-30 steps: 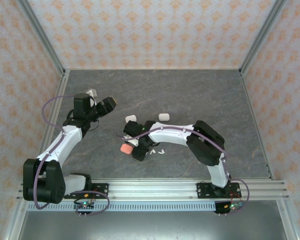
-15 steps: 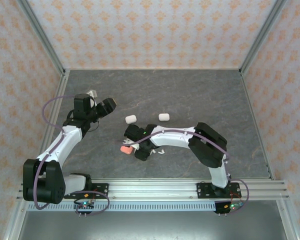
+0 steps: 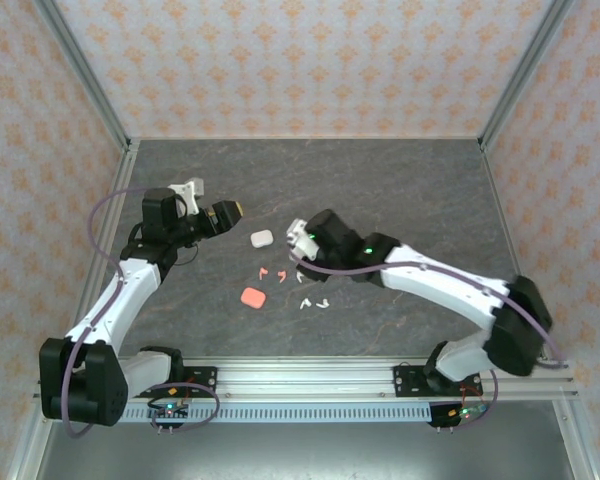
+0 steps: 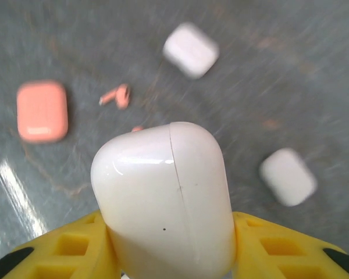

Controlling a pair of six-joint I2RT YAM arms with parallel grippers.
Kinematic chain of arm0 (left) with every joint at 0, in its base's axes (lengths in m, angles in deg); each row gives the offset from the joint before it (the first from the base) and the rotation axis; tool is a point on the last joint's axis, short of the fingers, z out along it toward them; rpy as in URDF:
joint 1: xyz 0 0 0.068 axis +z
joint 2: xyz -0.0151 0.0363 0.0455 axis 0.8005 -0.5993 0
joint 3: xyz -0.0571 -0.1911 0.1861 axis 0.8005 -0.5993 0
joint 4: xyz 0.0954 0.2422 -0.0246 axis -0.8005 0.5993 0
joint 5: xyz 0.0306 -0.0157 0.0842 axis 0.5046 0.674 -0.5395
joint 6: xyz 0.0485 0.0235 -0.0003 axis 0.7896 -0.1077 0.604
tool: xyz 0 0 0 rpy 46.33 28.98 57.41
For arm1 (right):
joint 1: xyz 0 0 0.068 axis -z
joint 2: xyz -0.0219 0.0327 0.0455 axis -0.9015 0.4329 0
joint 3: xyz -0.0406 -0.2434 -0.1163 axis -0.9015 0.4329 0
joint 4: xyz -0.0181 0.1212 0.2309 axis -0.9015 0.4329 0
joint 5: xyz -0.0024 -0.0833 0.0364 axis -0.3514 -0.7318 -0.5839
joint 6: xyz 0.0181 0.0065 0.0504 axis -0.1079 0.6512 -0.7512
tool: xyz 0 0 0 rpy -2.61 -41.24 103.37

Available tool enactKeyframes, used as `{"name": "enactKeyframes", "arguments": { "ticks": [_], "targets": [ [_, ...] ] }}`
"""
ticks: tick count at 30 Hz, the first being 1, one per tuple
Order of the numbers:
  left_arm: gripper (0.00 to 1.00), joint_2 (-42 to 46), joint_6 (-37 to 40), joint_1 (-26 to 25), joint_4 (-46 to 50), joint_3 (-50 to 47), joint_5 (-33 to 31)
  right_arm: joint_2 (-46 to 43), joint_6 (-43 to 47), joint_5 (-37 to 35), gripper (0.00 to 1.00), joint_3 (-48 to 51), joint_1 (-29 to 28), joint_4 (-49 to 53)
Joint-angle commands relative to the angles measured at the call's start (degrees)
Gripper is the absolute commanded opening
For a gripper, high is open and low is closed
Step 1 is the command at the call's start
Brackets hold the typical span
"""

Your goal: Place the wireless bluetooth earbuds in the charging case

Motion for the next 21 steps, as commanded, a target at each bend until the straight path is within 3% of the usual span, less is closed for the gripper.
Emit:
{"name": "enactKeyframes", "arguments": {
  "ticks": [1,6,21],
  "targets": [
    [0.8,2.04,2.93,-3.45,-4.04,3.6,11.01,-6.28,6.01,-2.67,0.44,2.22,0.2,-6.94],
    [0.8,2.07,5.94,-10.37,-3.29,7.39,15.41,-9.55,11.27,-3.38,0.44,0.46,0.2,-7.0],
    [0.79,-2.34,8.33,-20.01,-3.39,11.36,17.49,-9.52,13.64,-2.82,0.44,-2.11,0.11,-8.04]
  ]
}}
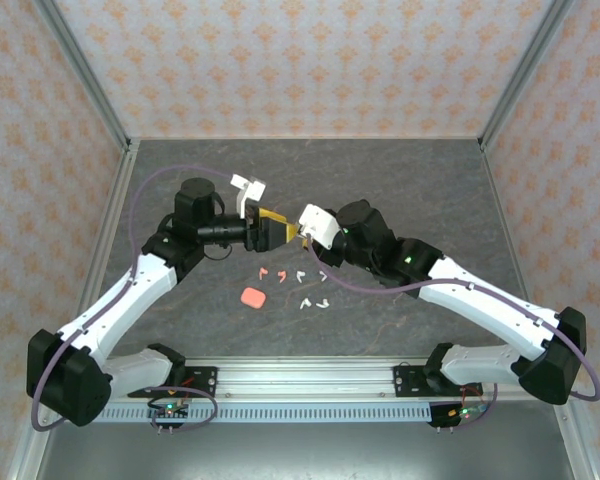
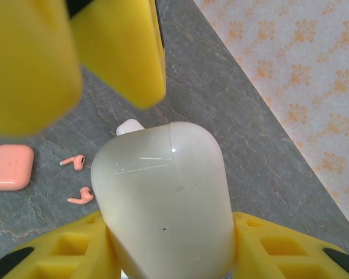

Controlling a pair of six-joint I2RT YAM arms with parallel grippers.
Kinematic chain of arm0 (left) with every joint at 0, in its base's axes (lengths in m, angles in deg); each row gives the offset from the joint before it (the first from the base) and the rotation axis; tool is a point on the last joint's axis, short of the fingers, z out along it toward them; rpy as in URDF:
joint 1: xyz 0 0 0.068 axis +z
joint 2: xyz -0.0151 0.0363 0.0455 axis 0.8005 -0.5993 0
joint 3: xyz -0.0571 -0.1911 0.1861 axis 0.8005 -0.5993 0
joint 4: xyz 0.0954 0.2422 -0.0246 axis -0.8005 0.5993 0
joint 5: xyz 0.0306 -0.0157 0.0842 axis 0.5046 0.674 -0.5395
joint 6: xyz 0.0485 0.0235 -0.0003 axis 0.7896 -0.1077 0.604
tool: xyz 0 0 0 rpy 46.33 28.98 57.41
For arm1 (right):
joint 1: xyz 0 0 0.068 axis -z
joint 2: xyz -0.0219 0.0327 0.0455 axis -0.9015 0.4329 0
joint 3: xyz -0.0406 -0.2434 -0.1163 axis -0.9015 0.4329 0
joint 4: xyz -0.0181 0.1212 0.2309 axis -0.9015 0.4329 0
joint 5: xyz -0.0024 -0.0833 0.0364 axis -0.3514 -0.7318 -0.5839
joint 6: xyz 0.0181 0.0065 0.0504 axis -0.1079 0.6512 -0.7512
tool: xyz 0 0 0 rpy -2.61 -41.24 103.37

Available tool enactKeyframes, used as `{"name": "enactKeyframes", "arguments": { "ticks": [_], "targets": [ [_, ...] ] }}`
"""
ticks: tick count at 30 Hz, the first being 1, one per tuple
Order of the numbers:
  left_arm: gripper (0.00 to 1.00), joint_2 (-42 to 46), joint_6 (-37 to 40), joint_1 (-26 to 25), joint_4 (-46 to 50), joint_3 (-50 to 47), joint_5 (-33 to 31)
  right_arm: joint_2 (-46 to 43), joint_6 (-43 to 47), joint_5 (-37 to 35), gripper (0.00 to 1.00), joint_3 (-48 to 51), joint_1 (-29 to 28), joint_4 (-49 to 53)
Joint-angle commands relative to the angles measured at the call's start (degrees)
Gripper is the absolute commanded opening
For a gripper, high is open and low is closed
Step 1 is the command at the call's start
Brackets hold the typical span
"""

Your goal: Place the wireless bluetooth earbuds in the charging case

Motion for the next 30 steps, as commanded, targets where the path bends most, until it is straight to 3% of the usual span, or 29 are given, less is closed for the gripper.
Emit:
{"name": "enactKeyframes", "arguments": {
  "ticks": [1,11,21,25,27,30],
  "targets": [
    [0.78,-1.01,2.01,-1.16,-1.03,2.55,1.71,-0.02,0.6,0.17,0.44,-2.08,-0.22,-2.19],
    [0.59,-4.94,1.72,-3.98,-2.44,3.8,1.71,-0.02,0.53,0.84,0.44,-2.33,-0.87,-2.23],
    [0.27,-5.56,3.03,-4.52,-0.92,4.58,1.81,0.16,-0.43,-1.59,0.45,-2.78,-1.03,-1.01],
    [0.22,-5.19,4.28,-4.52,0.18,4.86,1.37,0.02,-2.17,-1.16,0.47,-3.39,-0.19,0.62],
    [0.2,-5.04,5.04,-4.52,0.89,5.07,0.74,-0.02,-2.93,-0.28,0.52,-3.72,0.23,1.8],
    [0.19,-4.75,6.88,-4.58,1.79,5.04,-0.84,-1.96,-4.01,2.21,0.71,-3.65,0.9,3.63]
  ]
}}
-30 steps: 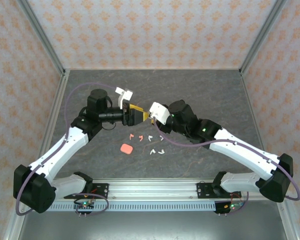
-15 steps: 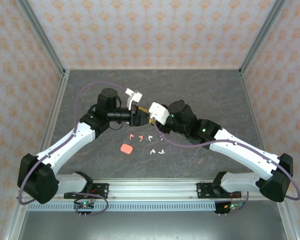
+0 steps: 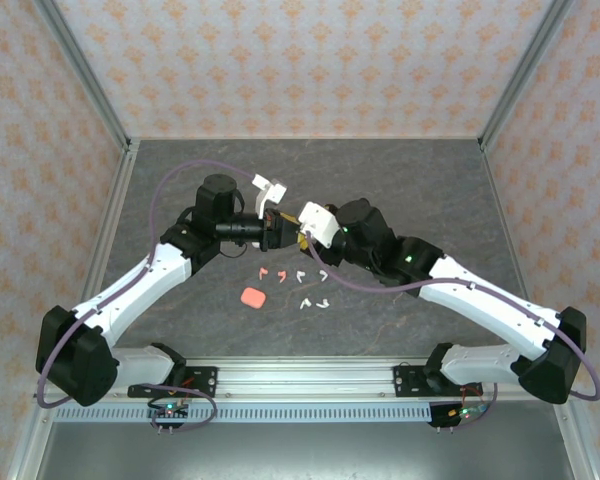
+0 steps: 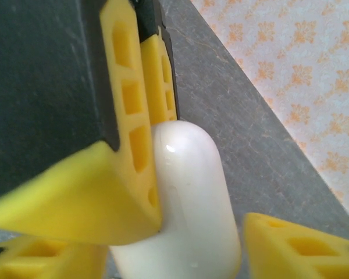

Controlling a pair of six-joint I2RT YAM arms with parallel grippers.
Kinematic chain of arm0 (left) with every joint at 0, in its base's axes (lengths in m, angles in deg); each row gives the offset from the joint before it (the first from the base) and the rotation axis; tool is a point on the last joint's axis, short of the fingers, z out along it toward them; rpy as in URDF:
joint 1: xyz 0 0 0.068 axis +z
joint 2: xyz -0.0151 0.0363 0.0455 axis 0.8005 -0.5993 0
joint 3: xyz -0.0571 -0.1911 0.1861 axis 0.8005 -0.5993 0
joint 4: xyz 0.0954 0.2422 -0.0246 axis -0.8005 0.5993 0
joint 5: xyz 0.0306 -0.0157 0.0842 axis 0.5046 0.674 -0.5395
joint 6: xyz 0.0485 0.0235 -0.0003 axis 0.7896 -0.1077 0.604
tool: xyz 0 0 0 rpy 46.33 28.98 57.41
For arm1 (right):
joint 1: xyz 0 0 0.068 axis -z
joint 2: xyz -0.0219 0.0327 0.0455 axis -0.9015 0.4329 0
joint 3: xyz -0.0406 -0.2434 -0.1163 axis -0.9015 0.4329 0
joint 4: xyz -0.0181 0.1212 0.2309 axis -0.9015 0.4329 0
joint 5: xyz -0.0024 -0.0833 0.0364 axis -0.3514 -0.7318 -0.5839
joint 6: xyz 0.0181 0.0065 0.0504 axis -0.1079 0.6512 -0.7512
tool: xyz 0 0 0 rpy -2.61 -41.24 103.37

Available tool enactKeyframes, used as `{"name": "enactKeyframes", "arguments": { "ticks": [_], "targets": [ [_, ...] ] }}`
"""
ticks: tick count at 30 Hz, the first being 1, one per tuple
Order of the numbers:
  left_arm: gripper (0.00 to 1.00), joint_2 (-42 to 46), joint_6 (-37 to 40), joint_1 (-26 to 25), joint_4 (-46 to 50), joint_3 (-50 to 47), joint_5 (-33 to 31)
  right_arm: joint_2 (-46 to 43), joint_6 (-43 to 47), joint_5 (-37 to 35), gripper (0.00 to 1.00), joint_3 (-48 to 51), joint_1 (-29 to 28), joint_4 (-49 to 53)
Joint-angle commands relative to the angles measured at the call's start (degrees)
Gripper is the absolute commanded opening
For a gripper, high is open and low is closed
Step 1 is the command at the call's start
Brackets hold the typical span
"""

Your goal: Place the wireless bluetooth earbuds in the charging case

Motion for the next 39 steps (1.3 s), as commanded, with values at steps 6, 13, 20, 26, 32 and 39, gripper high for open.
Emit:
{"name": "enactKeyframes", "arguments": {
  "ticks": [6,13,20,26,32,39],
  "targets": [
    [0.11,2.51,12.89,-0.77,4.17,0.43,-4.48,-5.71,-5.6,15.62,0.98,-2.25,6.75,7.32],
    [0.06,5.83,24.21,-2.23,3.36,-2.79,-4.9,-5.3,-8.37,29.69,1.0,-3.25,13.61,9.16],
    [0.03,6.77,28.48,-2.89,4.44,-3.36,-4.1,-1.36,-9.01,30.39,0.95,-6.0,13.92,8.63],
    [0.0,7.31,29.64,-2.94,4.74,-3.82,-3.48,1.03,-9.75,28.83,0.86,-7.78,15.02,8.3],
    [0.0,7.43,30.15,-3.29,4.94,-4.17,-3.91,2.02,-10.87,27.59,0.84,-9.35,15.96,7.98],
    [0.0,7.59,30.44,-3.47,4.99,-4.41,-5.17,1.62,-12.28,26.84,0.84,-9.95,16.65,9.45]
  ]
}}
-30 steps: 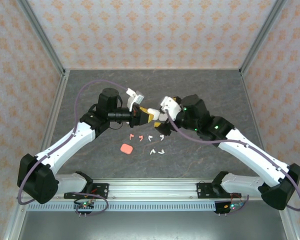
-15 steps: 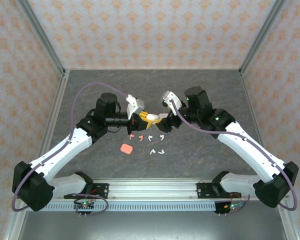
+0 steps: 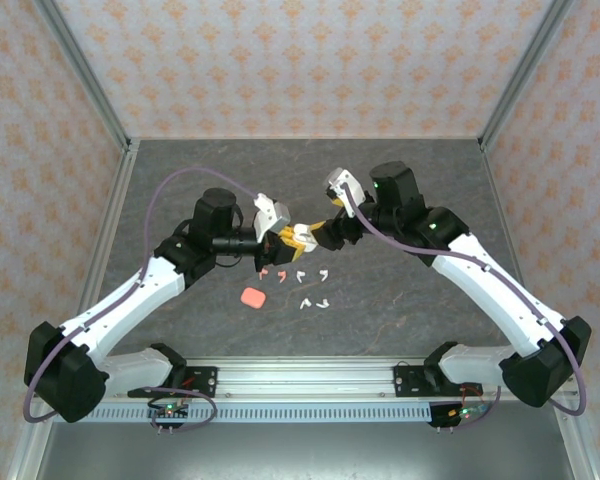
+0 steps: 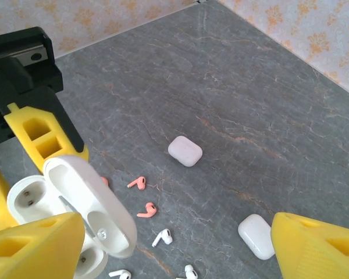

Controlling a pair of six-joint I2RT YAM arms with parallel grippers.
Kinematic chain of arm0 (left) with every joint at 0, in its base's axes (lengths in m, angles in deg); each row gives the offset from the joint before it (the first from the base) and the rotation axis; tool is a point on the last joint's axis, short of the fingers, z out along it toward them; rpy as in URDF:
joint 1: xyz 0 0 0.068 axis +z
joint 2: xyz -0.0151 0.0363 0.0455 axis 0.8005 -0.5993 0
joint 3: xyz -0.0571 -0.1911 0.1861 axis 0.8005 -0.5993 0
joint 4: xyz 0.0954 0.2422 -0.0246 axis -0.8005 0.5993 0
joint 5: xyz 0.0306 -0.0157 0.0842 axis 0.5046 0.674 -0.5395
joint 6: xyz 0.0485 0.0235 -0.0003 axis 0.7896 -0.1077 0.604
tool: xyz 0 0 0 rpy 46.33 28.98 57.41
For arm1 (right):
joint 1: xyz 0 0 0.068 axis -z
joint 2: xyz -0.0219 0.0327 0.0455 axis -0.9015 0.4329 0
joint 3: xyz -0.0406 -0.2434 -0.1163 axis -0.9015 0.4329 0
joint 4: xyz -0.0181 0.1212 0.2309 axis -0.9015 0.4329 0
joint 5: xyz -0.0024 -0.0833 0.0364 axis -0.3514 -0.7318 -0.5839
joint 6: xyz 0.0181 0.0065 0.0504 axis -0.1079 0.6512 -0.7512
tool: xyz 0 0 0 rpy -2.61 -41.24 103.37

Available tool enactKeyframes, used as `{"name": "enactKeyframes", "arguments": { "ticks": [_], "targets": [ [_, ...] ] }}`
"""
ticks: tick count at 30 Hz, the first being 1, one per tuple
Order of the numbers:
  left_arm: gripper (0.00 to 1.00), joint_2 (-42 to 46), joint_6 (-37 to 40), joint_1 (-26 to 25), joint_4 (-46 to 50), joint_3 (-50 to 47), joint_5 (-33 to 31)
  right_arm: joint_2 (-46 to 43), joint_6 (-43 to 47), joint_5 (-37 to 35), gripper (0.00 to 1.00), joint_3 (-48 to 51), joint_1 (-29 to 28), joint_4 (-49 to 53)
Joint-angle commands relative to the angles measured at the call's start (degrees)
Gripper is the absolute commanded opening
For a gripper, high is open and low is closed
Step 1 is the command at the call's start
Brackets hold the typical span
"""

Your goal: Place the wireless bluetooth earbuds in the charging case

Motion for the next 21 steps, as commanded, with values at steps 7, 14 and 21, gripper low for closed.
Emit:
{"name": "enactKeyframes", "arguments": {
  "ticks": [7,14,21],
  "targets": [
    [0.0,3.57,2.55,-0.52,-0.62,-2.26,-4.15,-6.02,-4.17,1.3,0.82,1.8,2.52,3.05],
    [0.0,7.28,4.77,-0.5,-2.81,-5.89,-7.68,-7.02,-17.52,0.39,0.66,13.57,3.16,-1.61],
    [0.0,12.12,4.81,-0.5,-4.35,-9.45,-7.94,2.41,-27.36,-0.69,0.53,20.12,1.5,-8.63]
  ]
}}
